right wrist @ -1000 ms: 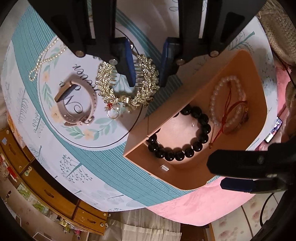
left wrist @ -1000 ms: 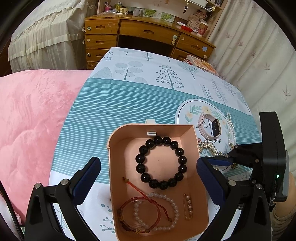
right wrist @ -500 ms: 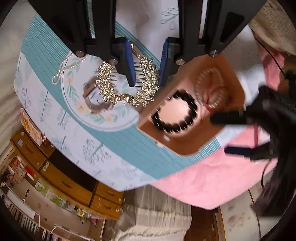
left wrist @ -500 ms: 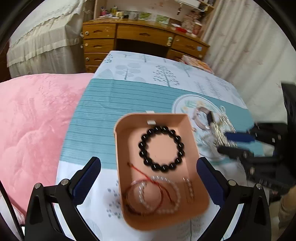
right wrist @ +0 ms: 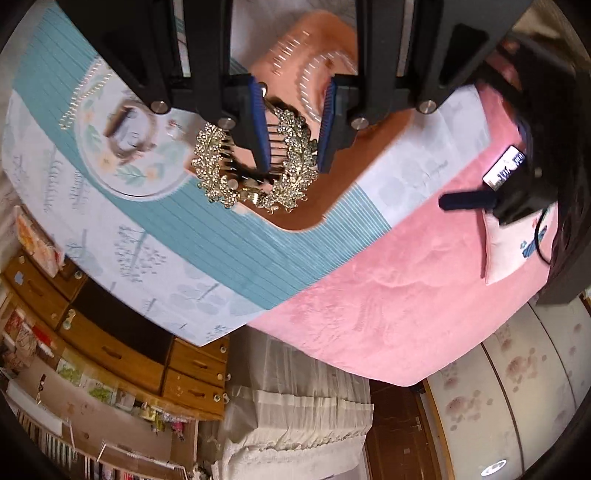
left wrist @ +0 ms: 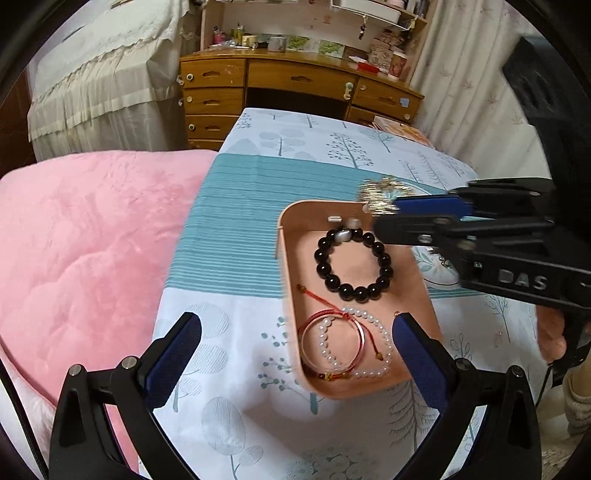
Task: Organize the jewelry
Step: 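Carry the hair clip into the peach box and open the right tool, then grasp the pink strap watch with the left tool while the right tool grasps the pearl necklace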
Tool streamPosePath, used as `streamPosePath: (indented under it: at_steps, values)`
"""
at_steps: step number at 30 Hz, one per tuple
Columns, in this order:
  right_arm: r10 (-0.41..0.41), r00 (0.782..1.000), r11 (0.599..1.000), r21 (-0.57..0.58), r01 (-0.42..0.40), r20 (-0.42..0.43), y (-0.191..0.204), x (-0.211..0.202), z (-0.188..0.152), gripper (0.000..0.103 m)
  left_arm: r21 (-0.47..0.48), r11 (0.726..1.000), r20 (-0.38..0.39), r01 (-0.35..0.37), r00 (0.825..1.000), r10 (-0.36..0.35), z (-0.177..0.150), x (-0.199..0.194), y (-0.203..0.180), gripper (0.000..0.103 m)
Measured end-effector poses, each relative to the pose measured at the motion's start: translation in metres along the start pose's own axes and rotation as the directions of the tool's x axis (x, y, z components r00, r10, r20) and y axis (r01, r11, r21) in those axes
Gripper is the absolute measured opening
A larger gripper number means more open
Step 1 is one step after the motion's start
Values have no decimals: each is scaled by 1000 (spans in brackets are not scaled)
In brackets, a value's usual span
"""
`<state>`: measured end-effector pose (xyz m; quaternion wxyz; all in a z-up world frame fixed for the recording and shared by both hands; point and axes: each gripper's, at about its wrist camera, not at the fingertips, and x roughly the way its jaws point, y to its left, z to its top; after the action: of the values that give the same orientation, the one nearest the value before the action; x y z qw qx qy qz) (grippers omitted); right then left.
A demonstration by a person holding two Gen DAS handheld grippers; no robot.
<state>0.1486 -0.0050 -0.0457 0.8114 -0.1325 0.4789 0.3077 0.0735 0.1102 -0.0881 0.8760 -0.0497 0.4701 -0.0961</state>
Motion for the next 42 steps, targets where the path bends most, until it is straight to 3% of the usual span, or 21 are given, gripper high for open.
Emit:
streamPosePath:
  at_steps: [9,14,20,27,34,42]
  values:
    - [-10,991,995,93,22,-130,6,66,11,26,-15,999,10,32,999,-32,-6,-3,13,102]
    - [-9,989,991,131,29,-148,4,72,9,27,-24,999,15,47,999,-47,-6,-5,18,102]
    - [0,995,986,168,17,-101,-1,46,0,28,-25,998,15,63,998,-62,-6,-6,19,102]
    - [-16,999,966,258,26,-39,-21,3,-33,28,2,998,9,68,998,-68,-7,-7,6,102]
    - [-121,993,940,324,108,18,-42,-47,-78,28,62,995,1,77,997,-77,-5,-7,-22,102]
    - [-214,976,918,351,186,43,-68,-91,-108,28,136,986,-26,95,995,-92,8,-2,-63,102]
